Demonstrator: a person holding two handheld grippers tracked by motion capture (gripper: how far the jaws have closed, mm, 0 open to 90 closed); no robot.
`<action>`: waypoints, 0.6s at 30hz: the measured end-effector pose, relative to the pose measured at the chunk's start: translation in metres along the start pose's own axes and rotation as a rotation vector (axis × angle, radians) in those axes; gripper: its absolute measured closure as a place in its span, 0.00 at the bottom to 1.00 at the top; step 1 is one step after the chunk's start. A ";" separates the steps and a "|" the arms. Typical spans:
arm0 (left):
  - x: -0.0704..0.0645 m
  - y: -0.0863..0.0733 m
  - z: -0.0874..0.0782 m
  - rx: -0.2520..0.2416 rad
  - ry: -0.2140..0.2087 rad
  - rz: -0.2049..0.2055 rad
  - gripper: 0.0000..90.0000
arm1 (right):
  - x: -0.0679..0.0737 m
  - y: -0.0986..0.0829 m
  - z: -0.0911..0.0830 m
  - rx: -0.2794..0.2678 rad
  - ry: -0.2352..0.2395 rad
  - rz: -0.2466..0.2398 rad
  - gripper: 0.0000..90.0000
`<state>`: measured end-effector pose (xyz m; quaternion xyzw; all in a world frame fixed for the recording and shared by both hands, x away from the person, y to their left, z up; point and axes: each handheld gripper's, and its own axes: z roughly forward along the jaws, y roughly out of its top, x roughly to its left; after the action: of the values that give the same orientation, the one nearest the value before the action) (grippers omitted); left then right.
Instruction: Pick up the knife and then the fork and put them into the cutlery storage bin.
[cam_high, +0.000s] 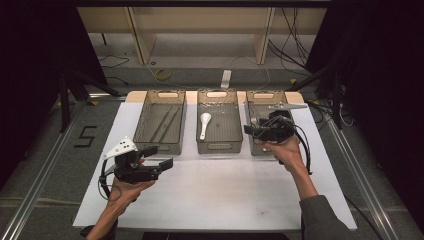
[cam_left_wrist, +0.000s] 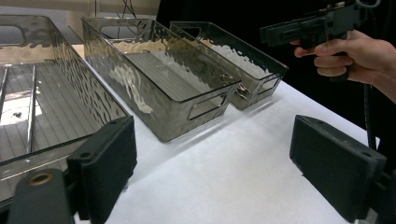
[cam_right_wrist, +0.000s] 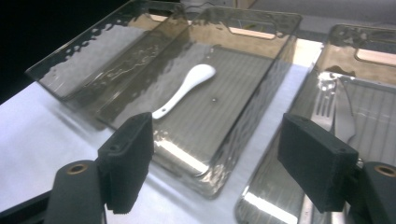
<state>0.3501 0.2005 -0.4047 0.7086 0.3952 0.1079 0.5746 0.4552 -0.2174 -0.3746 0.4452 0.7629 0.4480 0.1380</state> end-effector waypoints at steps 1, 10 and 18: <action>0.000 0.000 0.000 0.001 0.000 0.001 0.16 | 0.002 -0.001 -0.001 -0.004 0.004 -0.007 0.30; -0.001 -0.001 0.002 0.013 -0.018 0.003 0.16 | 0.019 -0.015 -0.011 -0.050 0.045 -0.036 0.29; -0.001 -0.001 0.002 0.015 -0.024 0.002 0.16 | 0.032 -0.027 -0.012 -0.053 0.067 -0.069 0.28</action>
<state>0.3502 0.1981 -0.4058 0.7146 0.3882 0.0971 0.5737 0.4148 -0.2035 -0.3840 0.3996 0.7698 0.4778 0.1393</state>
